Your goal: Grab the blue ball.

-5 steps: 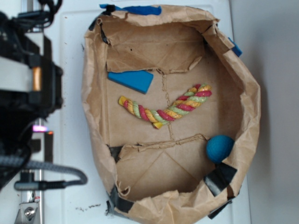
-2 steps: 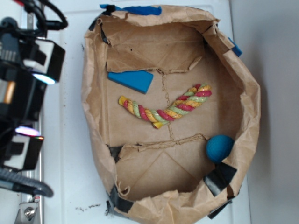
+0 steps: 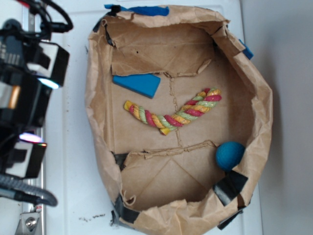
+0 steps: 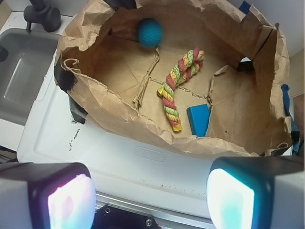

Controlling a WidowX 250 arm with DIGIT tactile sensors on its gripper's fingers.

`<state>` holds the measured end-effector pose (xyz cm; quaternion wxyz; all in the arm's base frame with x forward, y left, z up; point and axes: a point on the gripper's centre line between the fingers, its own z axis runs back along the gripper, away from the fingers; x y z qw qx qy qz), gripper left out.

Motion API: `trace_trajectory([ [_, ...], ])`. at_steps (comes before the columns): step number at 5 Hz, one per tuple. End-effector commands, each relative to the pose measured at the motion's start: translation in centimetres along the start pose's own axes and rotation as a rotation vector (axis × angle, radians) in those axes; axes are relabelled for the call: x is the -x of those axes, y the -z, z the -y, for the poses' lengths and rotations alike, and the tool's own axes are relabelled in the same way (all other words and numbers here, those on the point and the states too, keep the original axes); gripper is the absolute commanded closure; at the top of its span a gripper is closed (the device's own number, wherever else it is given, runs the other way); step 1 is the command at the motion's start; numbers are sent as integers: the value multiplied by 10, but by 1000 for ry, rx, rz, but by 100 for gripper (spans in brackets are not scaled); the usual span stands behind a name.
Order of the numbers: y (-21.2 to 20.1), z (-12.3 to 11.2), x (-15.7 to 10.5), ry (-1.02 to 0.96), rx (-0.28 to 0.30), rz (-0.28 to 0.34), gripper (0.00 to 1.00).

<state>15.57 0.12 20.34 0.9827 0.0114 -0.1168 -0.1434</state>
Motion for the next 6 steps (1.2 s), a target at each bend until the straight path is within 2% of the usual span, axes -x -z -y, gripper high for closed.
trace_trajectory([
  [1, 61, -35, -83, -121, -87, -145, 0],
  [2, 73, -37, -124, -133, -145, -96, 0],
  [3, 77, -37, -121, -187, -116, 26, 0],
  [4, 98, -40, -122, -145, -101, 102, 0],
  [5, 121, -32, -116, -108, -109, 132, 0],
  [6, 136, -27, -114, -76, -84, 83, 0],
])
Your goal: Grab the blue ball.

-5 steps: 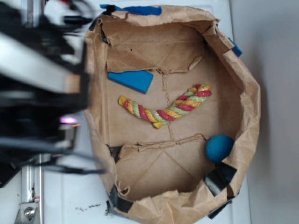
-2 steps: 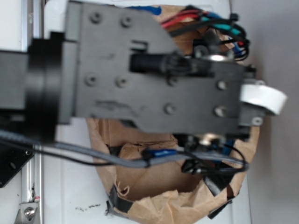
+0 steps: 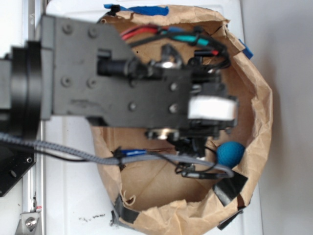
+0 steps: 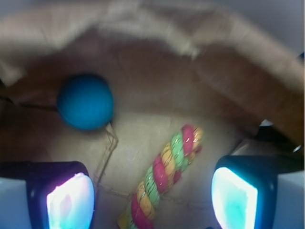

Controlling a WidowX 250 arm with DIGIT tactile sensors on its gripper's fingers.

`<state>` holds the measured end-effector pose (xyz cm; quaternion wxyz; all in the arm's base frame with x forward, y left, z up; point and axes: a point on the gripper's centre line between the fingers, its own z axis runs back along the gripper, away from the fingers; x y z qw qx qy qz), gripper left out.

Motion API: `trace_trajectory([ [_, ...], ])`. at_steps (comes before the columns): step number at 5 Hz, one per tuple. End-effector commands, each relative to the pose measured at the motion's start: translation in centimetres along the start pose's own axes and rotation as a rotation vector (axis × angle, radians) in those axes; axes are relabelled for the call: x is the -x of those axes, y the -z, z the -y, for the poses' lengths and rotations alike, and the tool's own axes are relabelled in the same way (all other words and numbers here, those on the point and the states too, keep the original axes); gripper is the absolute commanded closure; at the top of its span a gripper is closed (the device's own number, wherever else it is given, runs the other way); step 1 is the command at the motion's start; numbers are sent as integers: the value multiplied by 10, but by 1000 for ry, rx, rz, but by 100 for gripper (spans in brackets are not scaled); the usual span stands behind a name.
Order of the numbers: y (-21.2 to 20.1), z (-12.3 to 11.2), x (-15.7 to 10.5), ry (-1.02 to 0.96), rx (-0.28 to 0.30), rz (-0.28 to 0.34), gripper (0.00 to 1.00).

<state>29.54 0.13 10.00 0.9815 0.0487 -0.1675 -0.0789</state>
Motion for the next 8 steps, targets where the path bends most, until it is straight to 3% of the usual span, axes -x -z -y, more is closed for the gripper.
trace_trajectory([
  [1, 12, 21, -7, 87, 74, -1, 0],
  [2, 14, 29, -12, 47, 86, 22, 0],
  [3, 17, 37, -14, 6, 108, 99, 0],
  [5, 33, 47, -15, -10, 123, 180, 0],
  [8, 30, 52, -31, -20, 167, 175, 0],
])
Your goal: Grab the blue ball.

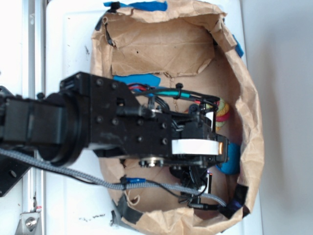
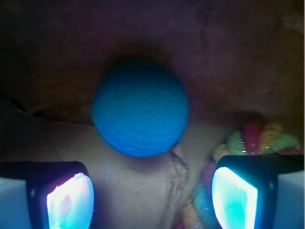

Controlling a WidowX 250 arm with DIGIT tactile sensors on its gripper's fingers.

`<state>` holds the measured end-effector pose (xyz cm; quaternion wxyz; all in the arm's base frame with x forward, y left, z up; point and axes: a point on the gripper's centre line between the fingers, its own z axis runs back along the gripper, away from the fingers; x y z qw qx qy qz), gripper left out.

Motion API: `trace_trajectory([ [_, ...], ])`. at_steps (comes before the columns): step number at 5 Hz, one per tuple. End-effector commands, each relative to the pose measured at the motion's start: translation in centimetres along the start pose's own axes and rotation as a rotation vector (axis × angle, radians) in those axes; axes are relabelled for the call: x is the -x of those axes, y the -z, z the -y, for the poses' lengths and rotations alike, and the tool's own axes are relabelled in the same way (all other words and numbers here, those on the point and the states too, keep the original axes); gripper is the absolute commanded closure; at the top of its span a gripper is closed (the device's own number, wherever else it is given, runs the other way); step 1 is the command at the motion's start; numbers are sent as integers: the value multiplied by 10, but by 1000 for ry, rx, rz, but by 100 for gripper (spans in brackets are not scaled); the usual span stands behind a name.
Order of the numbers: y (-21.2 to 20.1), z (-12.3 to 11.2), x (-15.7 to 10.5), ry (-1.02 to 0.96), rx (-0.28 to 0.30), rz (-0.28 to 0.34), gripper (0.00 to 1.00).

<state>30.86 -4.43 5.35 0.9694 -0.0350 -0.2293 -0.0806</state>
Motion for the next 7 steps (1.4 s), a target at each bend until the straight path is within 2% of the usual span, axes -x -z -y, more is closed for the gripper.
trace_trajectory([
  [1, -5, 4, -40, 1, -2, 49, 0],
  [3, 3, 4, -48, -7, -10, 60, 0],
  [4, 6, 3, -50, 16, 15, 62, 0],
  [5, 4, 1, -52, -3, 17, 85, 22],
  [6, 6, 0, -52, -13, 20, 74, 100],
  [7, 5, -1, -50, -12, 18, 66, 100],
])
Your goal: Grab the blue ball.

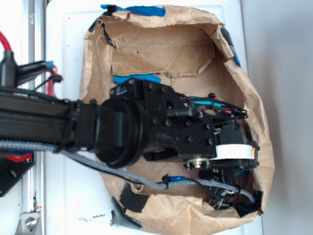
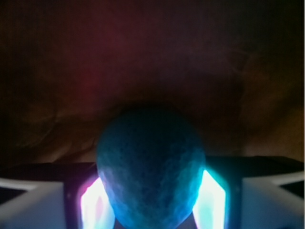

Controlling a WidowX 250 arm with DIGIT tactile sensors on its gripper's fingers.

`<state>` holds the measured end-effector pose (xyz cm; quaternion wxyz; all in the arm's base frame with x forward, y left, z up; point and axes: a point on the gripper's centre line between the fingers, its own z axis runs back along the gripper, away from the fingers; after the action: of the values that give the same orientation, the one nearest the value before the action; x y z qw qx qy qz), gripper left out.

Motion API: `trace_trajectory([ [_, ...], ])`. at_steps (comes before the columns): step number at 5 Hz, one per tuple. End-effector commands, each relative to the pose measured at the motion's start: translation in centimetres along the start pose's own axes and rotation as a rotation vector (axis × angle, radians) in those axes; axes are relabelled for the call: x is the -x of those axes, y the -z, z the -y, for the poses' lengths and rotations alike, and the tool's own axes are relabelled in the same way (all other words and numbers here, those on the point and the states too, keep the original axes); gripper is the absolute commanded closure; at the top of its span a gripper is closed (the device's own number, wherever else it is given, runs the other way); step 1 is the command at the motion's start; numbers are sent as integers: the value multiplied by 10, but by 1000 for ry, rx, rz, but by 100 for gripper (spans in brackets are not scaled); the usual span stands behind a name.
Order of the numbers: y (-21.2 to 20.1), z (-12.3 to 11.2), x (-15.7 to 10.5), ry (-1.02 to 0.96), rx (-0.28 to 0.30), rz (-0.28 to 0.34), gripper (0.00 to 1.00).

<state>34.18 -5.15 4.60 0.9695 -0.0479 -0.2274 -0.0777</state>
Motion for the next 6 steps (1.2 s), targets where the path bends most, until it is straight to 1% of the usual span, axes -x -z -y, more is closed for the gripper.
trace_trajectory([
  [1, -24, -1, -15, 12, -62, 49, 100],
  [2, -57, -11, 12, 7, -85, 13, 100],
  [3, -86, -20, 34, 3, -6, 7, 100],
  [4, -102, -23, 39, -2, -5, -31, 100],
  [5, -120, -38, 35, -28, 76, -131, 100],
  [6, -131, -48, 30, -65, 53, -254, 100],
])
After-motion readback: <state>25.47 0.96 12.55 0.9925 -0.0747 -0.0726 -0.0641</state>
